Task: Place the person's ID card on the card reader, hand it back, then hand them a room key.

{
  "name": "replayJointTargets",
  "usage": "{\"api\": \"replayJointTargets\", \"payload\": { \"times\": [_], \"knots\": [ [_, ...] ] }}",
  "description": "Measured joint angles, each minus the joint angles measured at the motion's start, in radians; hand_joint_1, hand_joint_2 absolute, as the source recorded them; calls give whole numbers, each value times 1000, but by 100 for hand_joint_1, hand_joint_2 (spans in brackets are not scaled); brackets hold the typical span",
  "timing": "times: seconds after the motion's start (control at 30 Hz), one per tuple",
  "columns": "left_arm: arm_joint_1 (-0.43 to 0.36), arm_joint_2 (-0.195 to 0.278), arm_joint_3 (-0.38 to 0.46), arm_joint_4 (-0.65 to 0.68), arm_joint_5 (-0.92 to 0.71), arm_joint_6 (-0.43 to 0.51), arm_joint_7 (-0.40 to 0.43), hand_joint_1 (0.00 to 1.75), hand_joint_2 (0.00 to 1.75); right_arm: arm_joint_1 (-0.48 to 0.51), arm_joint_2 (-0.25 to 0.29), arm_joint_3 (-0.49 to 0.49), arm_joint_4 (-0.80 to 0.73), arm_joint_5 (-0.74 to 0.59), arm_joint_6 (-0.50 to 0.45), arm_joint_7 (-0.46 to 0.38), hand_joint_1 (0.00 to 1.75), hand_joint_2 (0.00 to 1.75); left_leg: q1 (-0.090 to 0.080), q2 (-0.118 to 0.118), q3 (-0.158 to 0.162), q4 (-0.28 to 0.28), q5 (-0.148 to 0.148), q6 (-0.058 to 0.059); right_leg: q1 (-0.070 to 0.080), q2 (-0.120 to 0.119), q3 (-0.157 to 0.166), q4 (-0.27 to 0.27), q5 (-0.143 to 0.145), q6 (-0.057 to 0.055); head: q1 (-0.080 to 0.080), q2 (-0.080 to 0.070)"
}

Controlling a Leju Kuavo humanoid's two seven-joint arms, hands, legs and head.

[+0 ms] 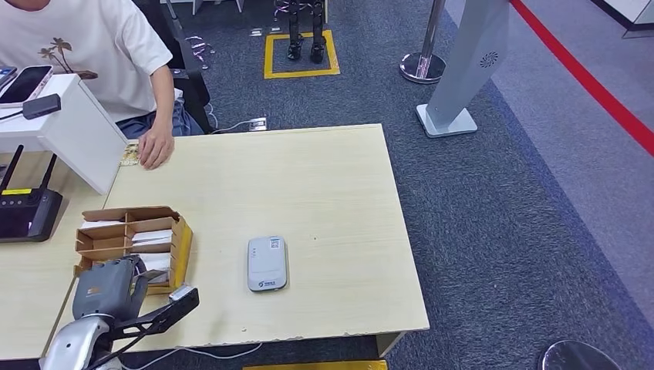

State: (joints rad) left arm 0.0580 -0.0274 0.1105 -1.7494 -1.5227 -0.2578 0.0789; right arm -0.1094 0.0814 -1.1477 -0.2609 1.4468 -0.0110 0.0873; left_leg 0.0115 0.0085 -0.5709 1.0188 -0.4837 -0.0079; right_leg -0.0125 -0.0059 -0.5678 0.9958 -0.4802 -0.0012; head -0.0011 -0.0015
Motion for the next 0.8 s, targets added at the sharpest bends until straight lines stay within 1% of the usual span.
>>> {"api": "replayJointTargets", "payload": {
  "times": [0.07, 0.13, 0.33, 0.4, 0.47, 0.53, 0.6, 0.67, 0.8],
  "knots": [
    [33, 55, -8, -46, 84, -56, -24, 175, 175, 2, 1, -1, 0, -3, 0, -1, 0, 0, 0, 1, 0, 0, 0, 0, 0, 1, 0, 0, 0, 0, 0, 0],
    [81, 140, -17, -111, 196, -120, -25, 175, 175, 5, 1, -2, 0, -5, 1, 0, 0, 0, 1, 2, 0, 0, -1, -1, 1, 2, 0, 0, -1, -1, 0, 0],
    [168, 368, -10, -265, 423, -227, 5, 175, 175, 9, 1, -2, 1, -4, 3, -4, 0, 0, 3, 1, 0, -1, -1, -2, 3, 1, 0, 0, -2, -3, 0, 0],
    [185, 432, 4, -304, 479, -254, 14, 175, 175, 9, 2, -2, 2, -3, 3, -6, 0, 0, 3, 1, 0, -1, -1, -2, 3, 0, 0, 1, -2, -3, 0, 0],
    [200, 484, 24, -335, 516, -272, 24, 175, 175, 9, 2, -2, 2, -1, 3, -6, 0, 0, 3, 0, 0, -1, 0, -2, 3, 0, 1, 1, -2, -3, 0, 0],
    [208, 523, 44, -358, 532, -279, 32, 175, 175, 9, 3, -2, 3, 0, 6, -6, 0, 0, 3, 0, 0, -1, 0, -2, 3, -1, 1, 1, -2, -3, 0, 0],
    [209, 548, 55, -371, 534, -277, 38, 175, 175, 8, 4, -2, 4, 1, 10, -5, 0, 0, 3, -1, 1, -1, 0, -2, 3, -1, 1, 1, -2, -3, 0, 0],
    [207, 560, 58, -375, 527, -271, 43, 175, 175, 8, 7, -2, 5, 1, 14, -2, 0, 0, 3, -1, 1, -1, 0, -2, 3, -1, 2, 1, -2, -3, 0, 0],
    [204, 564, 57, -376, 502, -246, 52, 175, 175, 8, 13, -2, 8, 5, 17, 1, 0, 0, 3, -1, 1, -1, 0, -2, 3, -1, 2, 0, -2, -3, 1, 0]
  ]
}}
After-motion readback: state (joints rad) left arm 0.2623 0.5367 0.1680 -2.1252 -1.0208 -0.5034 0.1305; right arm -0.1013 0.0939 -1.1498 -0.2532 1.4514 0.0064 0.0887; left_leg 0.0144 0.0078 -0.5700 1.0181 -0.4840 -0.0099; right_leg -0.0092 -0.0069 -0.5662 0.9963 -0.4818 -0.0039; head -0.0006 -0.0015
